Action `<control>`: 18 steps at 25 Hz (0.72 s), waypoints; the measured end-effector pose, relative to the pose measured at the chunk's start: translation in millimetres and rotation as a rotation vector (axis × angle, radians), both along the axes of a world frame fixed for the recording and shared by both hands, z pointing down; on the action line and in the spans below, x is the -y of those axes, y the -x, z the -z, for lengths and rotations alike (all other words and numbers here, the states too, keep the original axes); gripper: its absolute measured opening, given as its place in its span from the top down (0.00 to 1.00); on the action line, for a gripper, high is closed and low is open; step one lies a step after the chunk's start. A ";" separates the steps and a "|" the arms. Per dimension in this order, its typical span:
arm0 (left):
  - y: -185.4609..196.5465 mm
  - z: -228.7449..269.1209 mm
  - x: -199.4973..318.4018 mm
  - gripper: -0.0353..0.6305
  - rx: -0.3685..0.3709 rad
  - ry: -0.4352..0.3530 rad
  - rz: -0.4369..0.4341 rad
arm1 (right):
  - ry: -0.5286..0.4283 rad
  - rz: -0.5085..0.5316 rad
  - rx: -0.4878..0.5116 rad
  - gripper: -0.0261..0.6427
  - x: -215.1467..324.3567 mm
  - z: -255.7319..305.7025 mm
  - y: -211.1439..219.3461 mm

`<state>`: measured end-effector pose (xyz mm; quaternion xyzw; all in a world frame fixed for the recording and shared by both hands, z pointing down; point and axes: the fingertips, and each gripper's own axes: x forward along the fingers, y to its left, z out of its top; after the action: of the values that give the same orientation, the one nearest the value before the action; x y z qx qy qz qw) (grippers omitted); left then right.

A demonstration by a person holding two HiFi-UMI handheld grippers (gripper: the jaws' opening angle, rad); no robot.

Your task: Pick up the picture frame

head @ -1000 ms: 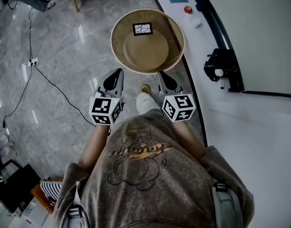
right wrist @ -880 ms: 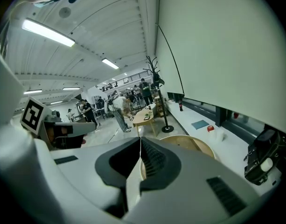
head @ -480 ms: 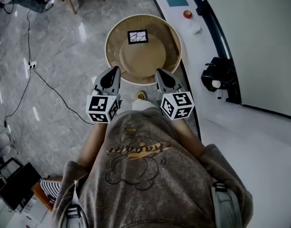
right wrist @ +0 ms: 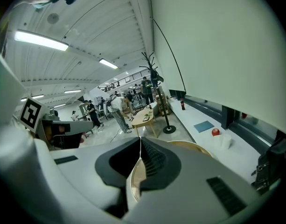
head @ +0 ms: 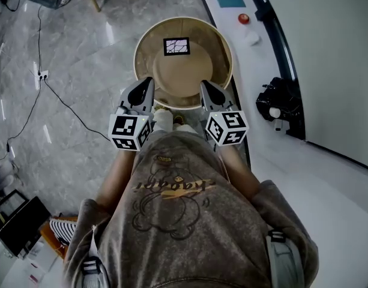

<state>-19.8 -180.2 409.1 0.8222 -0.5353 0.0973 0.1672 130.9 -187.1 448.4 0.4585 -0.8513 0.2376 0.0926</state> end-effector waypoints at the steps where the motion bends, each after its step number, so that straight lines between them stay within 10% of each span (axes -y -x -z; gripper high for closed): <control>1: -0.1 -0.3 3.5 0.92 0.000 0.001 -0.002 | 0.001 -0.004 0.001 0.93 4.0 -0.1 -0.4; 18: 8.3 -13.7 80.2 0.92 -0.008 0.019 -0.071 | 0.021 -0.070 0.003 0.93 69.5 -11.3 15.4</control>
<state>-28.1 -260.4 422.8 0.8396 -0.5039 0.1048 0.1735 115.5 -256.6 459.7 0.4869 -0.8322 0.2504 0.0878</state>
